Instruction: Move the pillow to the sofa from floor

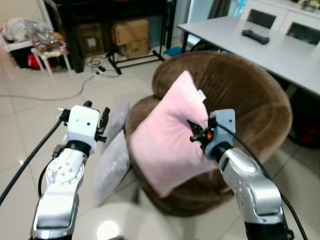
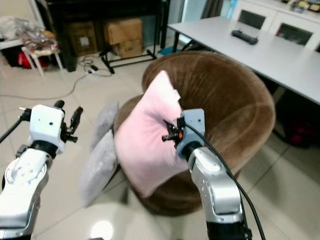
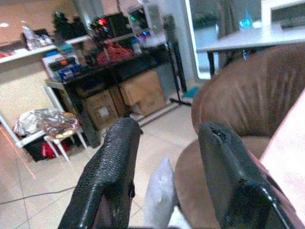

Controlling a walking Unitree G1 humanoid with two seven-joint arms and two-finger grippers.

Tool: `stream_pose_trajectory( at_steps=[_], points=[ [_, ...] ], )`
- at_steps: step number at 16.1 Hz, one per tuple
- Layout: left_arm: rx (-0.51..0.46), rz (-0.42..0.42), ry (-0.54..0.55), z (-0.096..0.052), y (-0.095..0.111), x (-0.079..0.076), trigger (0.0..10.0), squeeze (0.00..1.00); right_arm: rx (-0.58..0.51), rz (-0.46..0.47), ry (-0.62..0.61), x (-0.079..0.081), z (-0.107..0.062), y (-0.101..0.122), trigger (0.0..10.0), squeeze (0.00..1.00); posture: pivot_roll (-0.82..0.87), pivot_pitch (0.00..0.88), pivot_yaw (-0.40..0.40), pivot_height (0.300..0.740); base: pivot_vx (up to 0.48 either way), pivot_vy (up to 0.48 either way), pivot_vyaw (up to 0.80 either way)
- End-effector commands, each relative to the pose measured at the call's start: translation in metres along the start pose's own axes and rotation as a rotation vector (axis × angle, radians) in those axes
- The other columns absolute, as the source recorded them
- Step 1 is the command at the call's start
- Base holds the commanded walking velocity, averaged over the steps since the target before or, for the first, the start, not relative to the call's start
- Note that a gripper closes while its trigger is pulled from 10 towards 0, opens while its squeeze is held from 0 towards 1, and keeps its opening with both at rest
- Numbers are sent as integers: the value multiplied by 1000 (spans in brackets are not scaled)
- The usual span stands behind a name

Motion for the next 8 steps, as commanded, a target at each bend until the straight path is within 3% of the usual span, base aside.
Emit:
stream_pose_trajectory(
  at_steps=[1, 8],
  points=[
    [12, -10, -7, -2, -2, -3, 10000, 0, -49, -20, 11, 2, 0, 13, 10000, 0, 58, 0, -58, 740, 300, 0, 0],
    [17, -9, 3, -5, -3, -2, 10000, 0, -13, -78, 87, 11, 3, 10, 10000, 0, 70, 0, -81, 740, 301, 0, 0]
  ],
)
Point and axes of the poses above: a point about 5 cm out from each wrist's last joint towards the gripper, its own z axis pointing out of the wrist towards the gripper, its own y axis along the axis of the wrist's last joint, x = y × z, the point moved 4 cm from there along z, pointing out of the wrist towards the gripper, and after that the axes turned 8 degrees about z, right-handed, at the moved point
